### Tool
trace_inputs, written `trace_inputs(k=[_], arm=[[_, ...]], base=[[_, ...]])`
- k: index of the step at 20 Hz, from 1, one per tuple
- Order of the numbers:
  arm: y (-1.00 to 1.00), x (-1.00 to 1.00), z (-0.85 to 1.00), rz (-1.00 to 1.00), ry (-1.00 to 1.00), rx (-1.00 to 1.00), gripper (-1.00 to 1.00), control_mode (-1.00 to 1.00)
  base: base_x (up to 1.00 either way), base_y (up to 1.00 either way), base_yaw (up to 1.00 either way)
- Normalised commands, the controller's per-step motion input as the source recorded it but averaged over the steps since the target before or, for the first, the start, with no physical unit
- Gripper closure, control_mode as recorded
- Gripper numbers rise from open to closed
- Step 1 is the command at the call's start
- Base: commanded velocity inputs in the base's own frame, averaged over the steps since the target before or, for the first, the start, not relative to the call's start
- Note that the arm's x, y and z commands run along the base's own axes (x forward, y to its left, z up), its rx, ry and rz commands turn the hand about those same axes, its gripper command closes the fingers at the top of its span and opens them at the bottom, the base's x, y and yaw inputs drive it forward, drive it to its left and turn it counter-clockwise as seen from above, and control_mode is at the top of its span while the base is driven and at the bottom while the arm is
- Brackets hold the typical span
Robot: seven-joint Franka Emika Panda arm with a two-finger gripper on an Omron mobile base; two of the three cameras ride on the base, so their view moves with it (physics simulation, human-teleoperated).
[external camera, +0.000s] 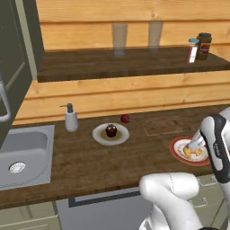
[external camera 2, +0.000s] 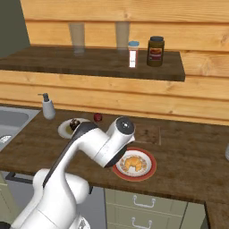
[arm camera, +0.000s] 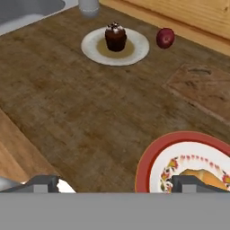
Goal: From the different types of pastries on the counter, select a croissant and place it on the cutting board. Then retrieve a jar of jam from the cabinet and place it alongside the croissant on the cutting board.
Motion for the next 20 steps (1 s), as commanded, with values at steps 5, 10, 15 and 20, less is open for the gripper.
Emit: trace_inputs(k=[5,10,15,20], arm=[[-0.01,-0.03,0.03,0.03,0.03,0.01,-1.0,-1.0],[-0.45,-0.04,0.0,0.28,0.0,-0.09,-1.0,-1.0],[-0.08,0.08,0.06,0.36,0.0,-0.38,-1.0,-1.0],[0.0,0.18,-0.05,0.33,0.04,-0.41,-1.0,-1.0]], base=[[0.0,0.0,0.0],[0.0,0.0,0.0],[0.0,0.0,0.0],[0.0,0.0,0.0]])
